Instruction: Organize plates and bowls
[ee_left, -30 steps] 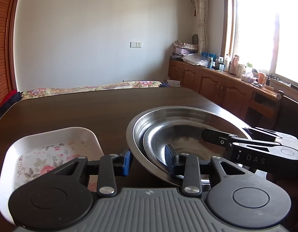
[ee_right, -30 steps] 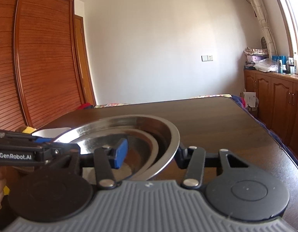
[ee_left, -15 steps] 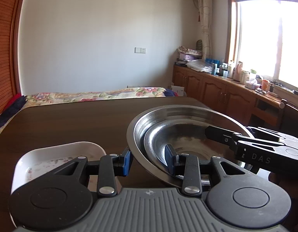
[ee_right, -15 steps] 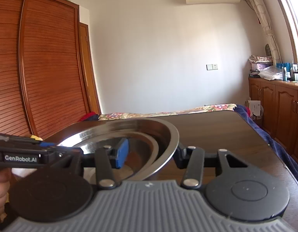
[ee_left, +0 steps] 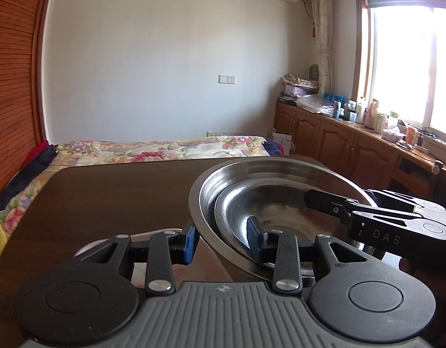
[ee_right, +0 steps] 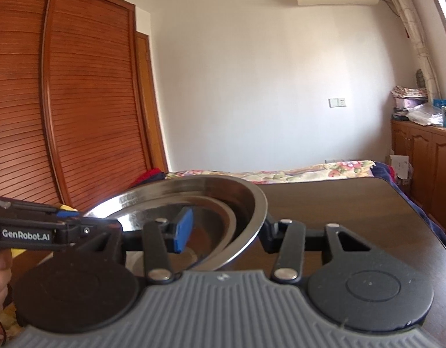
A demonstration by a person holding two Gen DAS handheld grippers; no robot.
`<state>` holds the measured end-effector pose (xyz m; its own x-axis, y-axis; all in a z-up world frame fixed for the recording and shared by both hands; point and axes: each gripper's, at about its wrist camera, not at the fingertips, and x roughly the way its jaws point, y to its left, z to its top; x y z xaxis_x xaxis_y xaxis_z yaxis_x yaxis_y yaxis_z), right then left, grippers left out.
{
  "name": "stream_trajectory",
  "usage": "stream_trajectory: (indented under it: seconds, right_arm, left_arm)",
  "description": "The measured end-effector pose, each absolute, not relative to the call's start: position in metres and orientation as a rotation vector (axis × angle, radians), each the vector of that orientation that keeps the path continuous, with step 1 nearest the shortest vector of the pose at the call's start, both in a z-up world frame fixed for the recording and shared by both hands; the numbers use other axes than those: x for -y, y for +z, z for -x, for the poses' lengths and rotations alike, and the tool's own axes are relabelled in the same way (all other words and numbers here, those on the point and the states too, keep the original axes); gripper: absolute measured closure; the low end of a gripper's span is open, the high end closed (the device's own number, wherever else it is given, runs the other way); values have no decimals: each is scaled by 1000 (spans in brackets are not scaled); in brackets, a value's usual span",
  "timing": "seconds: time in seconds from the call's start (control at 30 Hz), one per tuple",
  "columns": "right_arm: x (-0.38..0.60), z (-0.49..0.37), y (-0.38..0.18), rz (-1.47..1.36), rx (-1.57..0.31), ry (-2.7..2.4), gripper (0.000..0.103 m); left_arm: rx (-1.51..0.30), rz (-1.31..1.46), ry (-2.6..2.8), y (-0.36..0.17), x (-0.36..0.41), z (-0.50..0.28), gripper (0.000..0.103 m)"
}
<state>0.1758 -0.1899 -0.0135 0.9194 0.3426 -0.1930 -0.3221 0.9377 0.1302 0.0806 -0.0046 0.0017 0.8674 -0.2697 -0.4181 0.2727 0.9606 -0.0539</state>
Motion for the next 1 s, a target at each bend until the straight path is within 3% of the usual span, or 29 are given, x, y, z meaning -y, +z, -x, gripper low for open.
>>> stream_trajectory:
  seconds: [1.0]
  right_arm:
    - [120,-179,0,-17,-230,486,53]
  left_arm:
    - [-419,10,-140,9,-66,-67,65]
